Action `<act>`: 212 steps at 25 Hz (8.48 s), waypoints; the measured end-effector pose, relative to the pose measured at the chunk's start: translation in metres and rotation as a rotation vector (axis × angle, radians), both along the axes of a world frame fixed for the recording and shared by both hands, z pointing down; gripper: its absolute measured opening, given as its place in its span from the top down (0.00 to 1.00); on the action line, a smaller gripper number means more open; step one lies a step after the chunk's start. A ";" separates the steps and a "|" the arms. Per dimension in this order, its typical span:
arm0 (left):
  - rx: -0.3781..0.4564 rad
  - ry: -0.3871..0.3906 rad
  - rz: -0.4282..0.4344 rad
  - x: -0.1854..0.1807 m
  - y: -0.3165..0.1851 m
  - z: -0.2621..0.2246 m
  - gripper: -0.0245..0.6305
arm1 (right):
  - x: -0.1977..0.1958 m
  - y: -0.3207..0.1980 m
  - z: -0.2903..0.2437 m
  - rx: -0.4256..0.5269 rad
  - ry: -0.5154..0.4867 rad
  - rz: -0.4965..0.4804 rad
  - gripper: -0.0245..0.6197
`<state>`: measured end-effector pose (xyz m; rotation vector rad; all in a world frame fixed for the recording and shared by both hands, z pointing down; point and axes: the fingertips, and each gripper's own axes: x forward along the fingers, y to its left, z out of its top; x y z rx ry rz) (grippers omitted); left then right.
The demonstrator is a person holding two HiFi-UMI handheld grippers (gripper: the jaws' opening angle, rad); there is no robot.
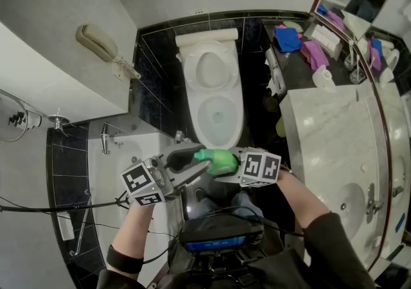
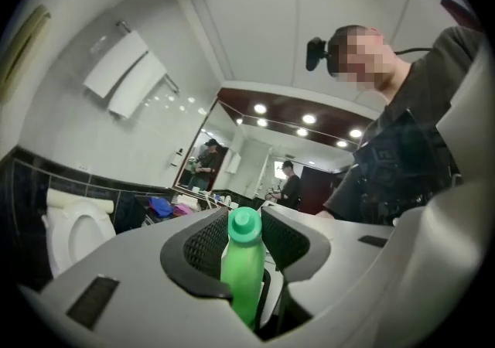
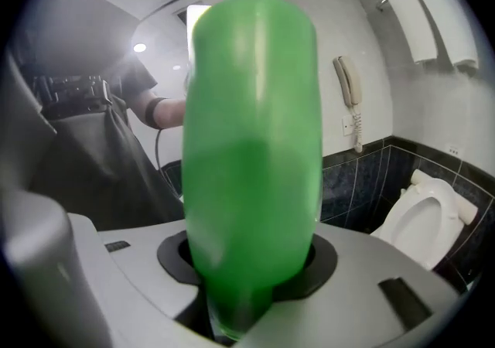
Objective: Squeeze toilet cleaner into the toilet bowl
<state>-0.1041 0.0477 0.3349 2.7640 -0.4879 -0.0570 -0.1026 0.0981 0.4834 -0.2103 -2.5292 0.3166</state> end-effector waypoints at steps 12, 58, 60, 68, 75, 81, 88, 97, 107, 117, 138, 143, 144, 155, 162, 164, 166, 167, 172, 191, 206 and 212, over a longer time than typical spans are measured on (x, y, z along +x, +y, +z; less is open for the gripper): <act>0.168 -0.083 0.152 0.006 0.016 0.007 0.76 | 0.001 0.019 0.007 -0.058 -0.007 -0.030 0.67; -0.108 0.079 -0.084 -0.005 -0.019 0.007 0.78 | -0.005 -0.018 0.005 0.003 0.006 0.063 0.66; -0.037 0.060 -0.043 -0.005 -0.014 0.006 0.78 | -0.007 -0.010 0.001 -0.035 -0.017 0.037 0.66; 0.016 0.031 -0.012 -0.002 -0.008 0.006 0.77 | -0.006 -0.011 0.002 -0.009 -0.018 0.055 0.66; 0.025 -0.025 -0.137 -0.016 -0.018 0.017 0.74 | 0.004 -0.032 0.011 0.010 0.013 0.213 0.67; -0.007 -0.164 -0.344 -0.049 -0.034 0.052 0.84 | 0.026 -0.061 0.012 0.052 0.035 0.390 0.66; -0.039 -0.294 -0.546 -0.082 -0.037 0.101 0.96 | 0.051 -0.084 0.016 0.129 0.068 0.568 0.66; -0.073 -0.389 -0.632 -0.097 -0.026 0.141 0.96 | 0.082 -0.088 0.032 0.156 0.076 0.767 0.66; -0.092 -0.400 -0.650 -0.090 -0.016 0.156 0.96 | 0.101 -0.079 0.052 0.108 0.089 0.858 0.66; -0.098 -0.430 -0.659 -0.075 -0.019 0.154 0.96 | 0.108 -0.079 0.062 0.121 0.092 0.841 0.66; -0.095 -0.436 -0.555 0.013 -0.058 0.155 0.96 | 0.157 -0.118 0.055 0.145 0.042 0.905 0.66; -0.066 -0.427 -0.465 0.027 -0.085 0.152 0.96 | 0.172 -0.143 0.049 0.177 0.024 1.015 0.66; -0.059 -0.424 -0.449 0.029 -0.090 0.152 0.96 | 0.176 -0.149 0.050 0.191 0.028 1.036 0.66; -0.003 -0.423 -0.282 0.061 -0.138 0.158 0.96 | 0.208 -0.206 0.045 0.279 0.048 1.206 0.66; 0.003 -0.422 -0.278 0.115 -0.194 0.170 0.96 | 0.269 -0.277 0.058 0.333 0.031 1.275 0.66; 0.005 -0.420 -0.285 0.137 -0.214 0.174 0.96 | 0.292 -0.302 0.065 0.332 0.025 1.284 0.66; -0.006 -0.416 -0.290 0.160 -0.233 0.181 0.96 | 0.313 -0.327 0.072 0.334 0.026 1.286 0.66; -0.012 -0.414 -0.292 0.170 -0.242 0.184 0.96 | 0.323 -0.339 0.077 0.335 0.025 1.287 0.66; -0.032 -0.399 -0.286 0.227 -0.285 0.203 0.96 | 0.373 -0.393 0.095 0.354 0.031 1.309 0.66; -0.026 -0.431 -0.256 0.346 -0.395 0.268 0.96 | 0.463 -0.512 0.166 0.377 0.002 1.411 0.66; -0.026 -0.448 -0.244 0.360 -0.412 0.283 0.96 | 0.476 -0.530 0.189 0.404 0.010 1.468 0.65; -0.037 -0.453 -0.227 0.364 -0.407 0.287 0.96 | 0.480 -0.527 0.190 0.405 0.001 1.502 0.63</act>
